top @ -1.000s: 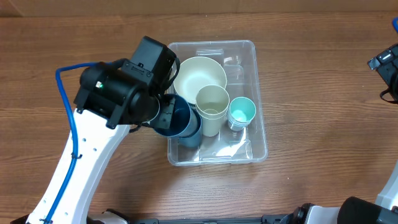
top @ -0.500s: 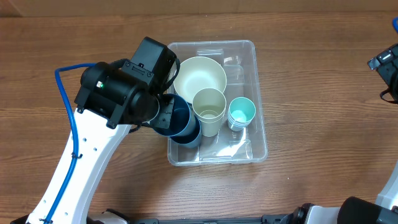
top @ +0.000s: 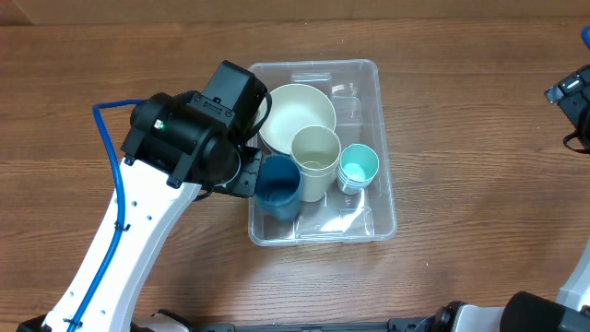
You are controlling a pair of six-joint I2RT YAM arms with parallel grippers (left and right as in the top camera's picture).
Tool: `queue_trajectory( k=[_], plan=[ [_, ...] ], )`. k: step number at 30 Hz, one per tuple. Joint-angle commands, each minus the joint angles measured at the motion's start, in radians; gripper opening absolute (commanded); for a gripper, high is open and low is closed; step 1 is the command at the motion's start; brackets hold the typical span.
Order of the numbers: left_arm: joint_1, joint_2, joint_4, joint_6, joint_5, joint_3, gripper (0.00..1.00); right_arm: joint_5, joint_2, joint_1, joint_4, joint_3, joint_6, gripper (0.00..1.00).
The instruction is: Pack container
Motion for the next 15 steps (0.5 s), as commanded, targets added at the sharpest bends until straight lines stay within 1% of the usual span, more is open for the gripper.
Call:
queue_trajectory(
  k=[1,2,4,5,8,9,10,11,12,13,15],
  plan=[
    [0.003,-0.013,0.009,-0.003,-0.05,0.027,0.43,0.0,-0.001,0.002,0.005,0.005,0.002,1.0],
    [0.01,-0.013,0.012,-0.003,-0.058,0.047,0.44,0.0,-0.001,0.002,0.005,0.005,0.002,1.0],
    [0.037,-0.013,0.019,-0.003,-0.107,0.125,0.54,0.0,-0.001,0.002,0.005,0.005,0.002,1.0],
    [0.058,-0.013,0.02,-0.003,-0.132,0.171,0.56,0.0,-0.001,0.002,0.005,0.005,0.002,1.0],
    [0.142,-0.013,0.029,-0.007,-0.172,0.31,0.63,0.0,-0.001,0.002,0.005,0.005,0.002,1.0],
    [0.175,-0.014,0.035,-0.007,-0.173,0.352,0.68,0.0,-0.001,0.002,0.005,0.005,0.002,1.0],
    [0.212,-0.014,0.039,-0.007,-0.173,0.393,0.7,0.0,-0.001,0.002,0.005,0.005,0.002,1.0],
    [0.249,-0.014,0.043,-0.007,-0.172,0.426,0.75,0.0,-0.001,0.002,0.005,0.005,0.002,1.0],
    [0.283,-0.016,0.047,-0.007,-0.173,0.451,0.9,0.0,-0.001,0.002,0.005,0.005,0.002,1.0],
    [0.306,-0.016,0.051,-0.007,-0.173,0.465,1.0,0.0,-0.001,0.002,0.005,0.005,0.002,1.0],
    [0.342,-0.016,0.063,-0.006,-0.175,0.474,1.0,0.0,-0.001,0.002,0.005,0.005,0.002,1.0]
  ],
)
